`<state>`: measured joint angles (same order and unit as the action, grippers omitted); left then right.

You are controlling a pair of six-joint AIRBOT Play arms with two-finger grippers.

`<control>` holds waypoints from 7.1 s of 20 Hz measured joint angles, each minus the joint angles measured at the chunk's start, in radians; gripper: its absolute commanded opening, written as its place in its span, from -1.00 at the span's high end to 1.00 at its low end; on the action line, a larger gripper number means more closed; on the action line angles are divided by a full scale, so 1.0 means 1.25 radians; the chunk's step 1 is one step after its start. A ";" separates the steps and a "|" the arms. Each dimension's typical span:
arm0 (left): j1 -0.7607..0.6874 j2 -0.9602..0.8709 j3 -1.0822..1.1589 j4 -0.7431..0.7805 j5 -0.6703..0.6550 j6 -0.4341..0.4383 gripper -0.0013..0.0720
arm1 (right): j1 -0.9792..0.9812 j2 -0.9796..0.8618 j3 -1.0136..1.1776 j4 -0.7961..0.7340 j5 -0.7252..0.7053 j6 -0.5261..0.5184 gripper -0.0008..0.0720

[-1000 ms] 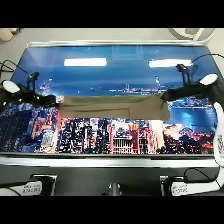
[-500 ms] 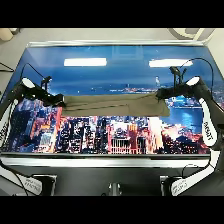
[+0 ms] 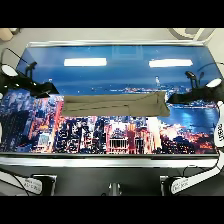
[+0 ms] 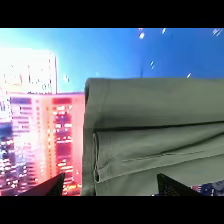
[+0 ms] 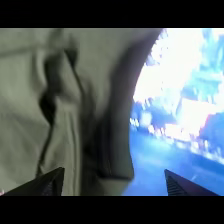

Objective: Fold the shirts.

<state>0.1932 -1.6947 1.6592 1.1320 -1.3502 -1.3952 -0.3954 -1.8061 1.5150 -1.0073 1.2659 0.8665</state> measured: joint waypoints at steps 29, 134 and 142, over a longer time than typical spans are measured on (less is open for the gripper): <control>-0.533 -0.235 0.016 -0.409 0.345 -0.021 0.89 | 0.146 0.296 0.001 0.279 0.111 0.054 0.94; -0.163 0.378 0.016 0.044 0.166 -0.085 0.90 | -0.370 0.391 -0.266 -0.563 0.140 0.324 -0.86; -0.212 0.288 0.050 0.352 0.185 -0.151 0.07 | -0.025 0.373 0.145 -0.573 -0.077 0.233 -0.69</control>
<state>-0.0723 -1.3346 1.7222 1.5715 -1.1194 -1.5845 -0.4263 -1.3399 1.6958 -1.7229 1.1698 1.1572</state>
